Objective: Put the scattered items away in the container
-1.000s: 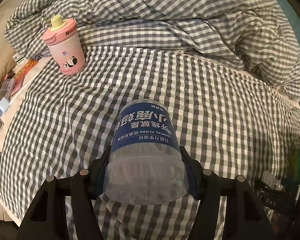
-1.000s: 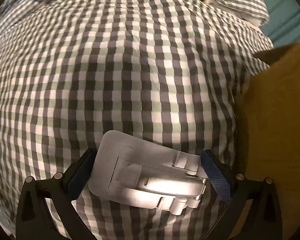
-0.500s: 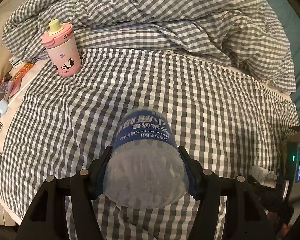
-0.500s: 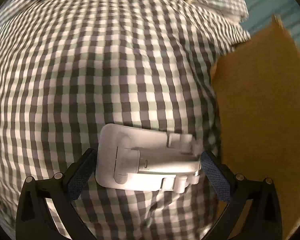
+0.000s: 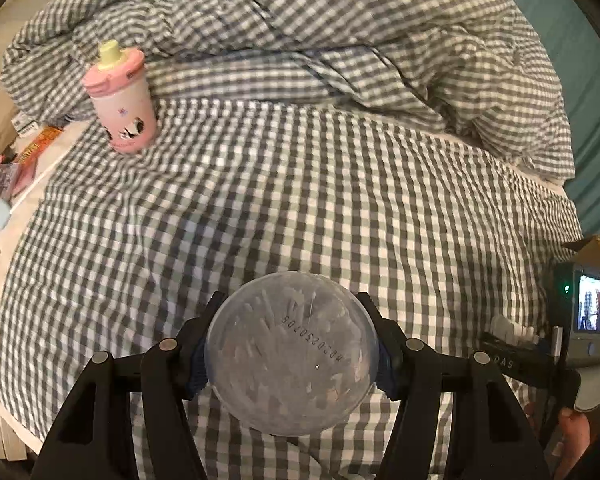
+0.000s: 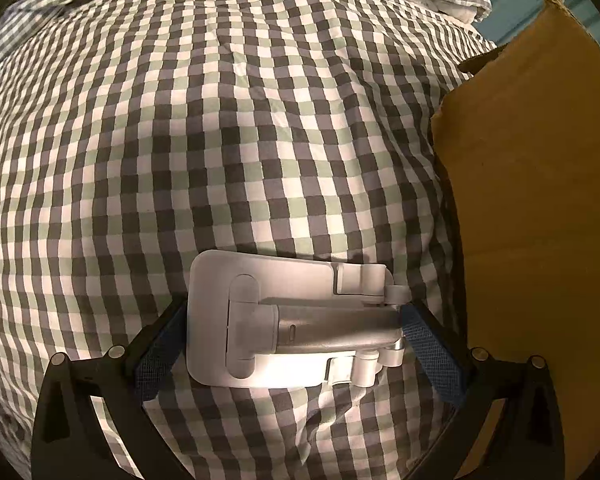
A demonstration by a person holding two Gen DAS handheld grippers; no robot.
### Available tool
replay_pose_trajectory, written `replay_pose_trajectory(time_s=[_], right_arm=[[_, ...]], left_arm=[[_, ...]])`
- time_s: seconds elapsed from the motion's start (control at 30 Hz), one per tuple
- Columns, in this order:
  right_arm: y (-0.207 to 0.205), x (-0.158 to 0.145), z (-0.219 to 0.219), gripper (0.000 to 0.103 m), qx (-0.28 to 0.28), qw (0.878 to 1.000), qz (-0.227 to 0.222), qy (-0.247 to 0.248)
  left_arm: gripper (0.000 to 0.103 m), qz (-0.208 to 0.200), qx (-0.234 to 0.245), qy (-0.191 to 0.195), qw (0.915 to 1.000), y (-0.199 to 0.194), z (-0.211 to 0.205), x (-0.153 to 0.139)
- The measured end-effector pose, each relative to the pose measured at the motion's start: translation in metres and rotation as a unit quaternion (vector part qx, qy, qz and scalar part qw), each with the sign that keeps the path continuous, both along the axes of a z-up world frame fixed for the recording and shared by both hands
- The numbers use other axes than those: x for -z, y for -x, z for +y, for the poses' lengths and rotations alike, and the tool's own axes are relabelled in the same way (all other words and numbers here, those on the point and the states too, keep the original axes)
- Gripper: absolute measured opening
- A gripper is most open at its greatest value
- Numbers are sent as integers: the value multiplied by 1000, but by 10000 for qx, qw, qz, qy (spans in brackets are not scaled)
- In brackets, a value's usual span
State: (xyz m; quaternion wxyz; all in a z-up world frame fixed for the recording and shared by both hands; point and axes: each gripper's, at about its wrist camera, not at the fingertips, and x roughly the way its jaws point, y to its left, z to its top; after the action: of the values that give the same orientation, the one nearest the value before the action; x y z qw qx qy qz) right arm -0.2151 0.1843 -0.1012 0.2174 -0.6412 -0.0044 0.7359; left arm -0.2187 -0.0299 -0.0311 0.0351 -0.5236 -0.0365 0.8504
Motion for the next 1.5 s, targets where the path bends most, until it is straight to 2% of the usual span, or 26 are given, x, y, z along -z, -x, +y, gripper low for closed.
replay_pose_trajectory(time_s=[0.07,0.17,0.27,0.4,0.57,0.63,0.67,0.7,0.73,0.8,0.93,0.97,1.03,1.07,1.1,1.13,1.2,1.27,1.4,1.47,1.5], right_arm=[[-8,1,1,103,-156,9999,49,-35],[-34,-4,-2,100,-259,9994,121,170],[-54,-22,-12,81,-369,9980,262,451],[-74,-49,-21,58,-500,9948,435,775],[-95,-75,-25,45,-741,9894,575,1112],[-95,-85,-6,48,-888,9762,778,1820],[-96,-89,-4,63,-981,9701,779,2079],[-97,-95,-4,81,-1097,9679,757,2132],[-97,-99,-5,84,-1211,9700,745,1970],[-99,-112,-14,84,-1617,9739,649,1458],[-79,-128,-3,87,-2459,9636,260,1019],[-79,-129,-1,88,-2721,9580,112,903],[-76,-126,-10,88,-3380,9387,-235,628],[-74,-120,-18,88,-3783,9233,-406,532],[-74,-113,-24,88,-4260,9021,-579,382],[-75,-107,-26,88,-4561,8869,-691,238],[-79,-86,-28,88,-5209,8470,-1059,-63],[-79,-66,-25,88,-5536,8194,-1481,-160],[-75,-41,-24,88,-5956,7822,-1774,-447],[-73,-36,-27,88,-6153,7639,-1922,-300],[-71,-37,-31,88,-6342,7494,-1883,-275]], left_arm=[[64,-89,15,-44,9999,1,1,9],[64,-223,32,-86,9997,-1,2,21],[64,-234,25,-223,9995,-6,-3,21],[64,-106,-24,-166,9998,-9,-5,9],[64,-68,-31,-185,9998,-13,-8,4],[64,-89,-15,-198,9998,-14,-8,6],[64,-103,1,-194,9998,-15,-8,6],[64,-121,17,-186,9998,-17,-7,7],[64,-126,28,-182,9998,-18,-7,7],[64,-123,44,-167,9998,-21,-7,6],[64,-102,18,-141,9998,-22,-10,4],[64,-111,0,-145,9998,-22,-12,4],[64,-116,-16,-129,9998,-24,-12,3],[64,-114,-10,-122,9999,-25,-13,2],[64,-107,-3,-125,9999,-26,-14,1],[64,-88,0,-143,9999,-28,-15,-1],[64,-89,9,-167,9998,-31,-17,-3],[64,-107,-15,-165,9998,-36,-20,-6],[64,-187,-113,-180,9996,-41,-27,-12],[64,-202,-111,-181,9996,-43,-30,-17],[64,-207,-152,-142,9996,-43,-31,-19]])
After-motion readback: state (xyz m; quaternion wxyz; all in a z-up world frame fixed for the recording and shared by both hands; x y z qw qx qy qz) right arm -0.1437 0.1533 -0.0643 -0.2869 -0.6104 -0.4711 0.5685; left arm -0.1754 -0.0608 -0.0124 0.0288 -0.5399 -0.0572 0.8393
